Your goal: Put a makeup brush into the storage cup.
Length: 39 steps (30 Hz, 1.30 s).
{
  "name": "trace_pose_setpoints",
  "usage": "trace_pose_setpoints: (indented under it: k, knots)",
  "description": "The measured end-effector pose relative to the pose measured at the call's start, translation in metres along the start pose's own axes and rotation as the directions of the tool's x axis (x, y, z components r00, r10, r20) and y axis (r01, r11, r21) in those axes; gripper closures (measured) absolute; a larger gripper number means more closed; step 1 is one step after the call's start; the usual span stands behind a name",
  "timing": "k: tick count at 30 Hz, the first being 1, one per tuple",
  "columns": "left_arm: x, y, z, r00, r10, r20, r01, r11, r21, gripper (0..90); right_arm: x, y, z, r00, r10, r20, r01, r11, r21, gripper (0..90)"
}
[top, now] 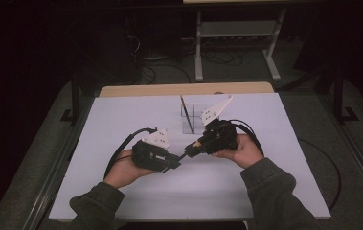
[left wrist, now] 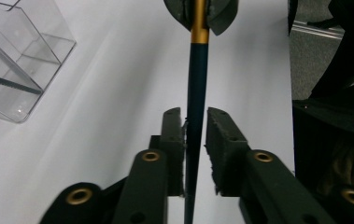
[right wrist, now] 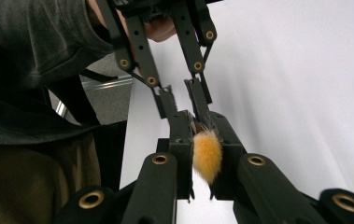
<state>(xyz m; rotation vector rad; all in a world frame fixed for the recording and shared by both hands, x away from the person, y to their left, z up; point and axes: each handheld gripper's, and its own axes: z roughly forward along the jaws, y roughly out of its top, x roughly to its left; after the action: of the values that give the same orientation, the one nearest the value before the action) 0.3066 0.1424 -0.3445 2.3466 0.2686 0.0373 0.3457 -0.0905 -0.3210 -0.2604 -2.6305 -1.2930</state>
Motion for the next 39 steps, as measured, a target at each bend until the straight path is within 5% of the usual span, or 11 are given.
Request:
trace_pose_setpoints:
  k: [6, 11, 23, 29, 34, 39]
  knots:
    - [-0.0007, -0.0011, -0.0007, 1.0, 0.006, 0.005, -0.006, 0.9996, -0.026, 83.5, 0.0017, 0.0022, -0.0004, 0.9998, -0.018, 0.001, 0.018, 1.0, -0.019, 79.6]
    - [0.0008, -0.0027, -0.0023, 0.9999, -0.008, 0.007, 0.009, 0.9982, -0.06, 83.8, 0.0014, 0.0004, -0.0039, 0.9997, 0.015, 0.018, -0.014, 0.998, -0.06, 66.7]
    - [0.0032, -0.0022, -0.0016, 0.9994, -0.033, 0.01, 0.034, 0.993, -0.113, 84.0, 0.0015, -0.0027, -0.0023, 0.9998, 0.019, 0.002, -0.019, 0.993, -0.115, 81.4]
    - [0.0026, -0.0019, 0.0006, 0.9993, -0.032, 0.02, 0.034, 0.9952, -0.091, 82.6, 0.0016, -0.0015, -0.0009, 1.0, -0.005, 0.001, 0.005, 0.996, -0.087, 82.2]
    - [-0.0002, -0.0001, 0.0048, 0.9994, -0.032, 0.008, 0.033, 0.9966, -0.076, 71.9, 0.0033, 0.0026, -0.0007, 0.9998, -0.017, 0.008, 0.018, 0.999, -0.048, 82.3]
    - [-0.0009, 0.0014, 0.0065, 0.9996, -0.024, 0.016, 0.025, 0.997, -0.073, 78.8, 0.0048, 0.0051, -0.0023, 0.9996, -0.028, 0.003, 0.029, 0.999, -0.033, 82.4]
